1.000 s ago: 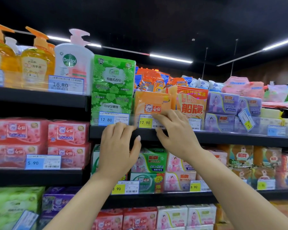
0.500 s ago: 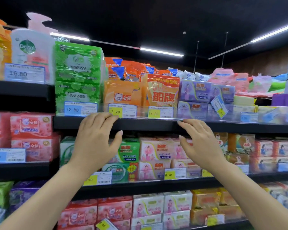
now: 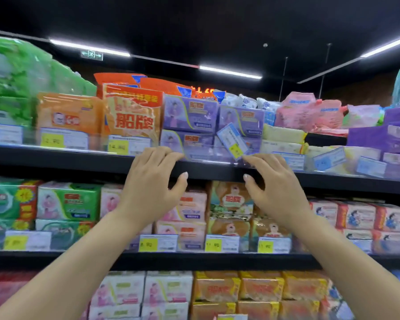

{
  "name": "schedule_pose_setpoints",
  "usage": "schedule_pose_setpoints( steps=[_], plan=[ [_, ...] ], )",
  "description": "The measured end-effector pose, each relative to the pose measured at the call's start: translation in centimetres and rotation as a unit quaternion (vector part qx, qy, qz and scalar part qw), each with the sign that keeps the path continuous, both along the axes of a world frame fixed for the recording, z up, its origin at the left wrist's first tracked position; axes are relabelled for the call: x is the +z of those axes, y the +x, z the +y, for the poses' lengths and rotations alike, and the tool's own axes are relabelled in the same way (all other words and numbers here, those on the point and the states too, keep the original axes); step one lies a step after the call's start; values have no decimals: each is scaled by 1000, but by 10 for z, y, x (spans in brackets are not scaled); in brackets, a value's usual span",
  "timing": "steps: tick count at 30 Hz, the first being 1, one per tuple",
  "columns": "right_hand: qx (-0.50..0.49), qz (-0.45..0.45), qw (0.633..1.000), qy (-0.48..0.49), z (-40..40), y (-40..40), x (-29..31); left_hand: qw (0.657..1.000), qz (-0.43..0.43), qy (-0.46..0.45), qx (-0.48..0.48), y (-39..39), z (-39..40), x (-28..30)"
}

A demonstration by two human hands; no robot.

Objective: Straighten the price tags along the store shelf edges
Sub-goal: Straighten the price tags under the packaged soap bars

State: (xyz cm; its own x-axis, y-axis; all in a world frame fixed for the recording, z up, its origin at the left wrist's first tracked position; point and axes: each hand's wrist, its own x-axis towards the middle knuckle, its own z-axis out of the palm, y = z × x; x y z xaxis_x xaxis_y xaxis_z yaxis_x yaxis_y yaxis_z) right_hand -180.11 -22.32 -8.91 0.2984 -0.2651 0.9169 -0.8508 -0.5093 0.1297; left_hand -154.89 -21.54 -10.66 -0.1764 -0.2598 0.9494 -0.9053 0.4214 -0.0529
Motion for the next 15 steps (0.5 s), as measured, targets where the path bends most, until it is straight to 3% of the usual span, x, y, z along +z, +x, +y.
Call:
schedule_pose_setpoints(
  steps=[6, 15],
  plan=[
    [30, -32, 999, 25, -18, -27, 24, 997, 0, 2, 72, -26, -9, -7],
    [51, -33, 997, 45, -35, -2, 44, 996, 29, 2, 83, -35, -9, -5]
  ],
)
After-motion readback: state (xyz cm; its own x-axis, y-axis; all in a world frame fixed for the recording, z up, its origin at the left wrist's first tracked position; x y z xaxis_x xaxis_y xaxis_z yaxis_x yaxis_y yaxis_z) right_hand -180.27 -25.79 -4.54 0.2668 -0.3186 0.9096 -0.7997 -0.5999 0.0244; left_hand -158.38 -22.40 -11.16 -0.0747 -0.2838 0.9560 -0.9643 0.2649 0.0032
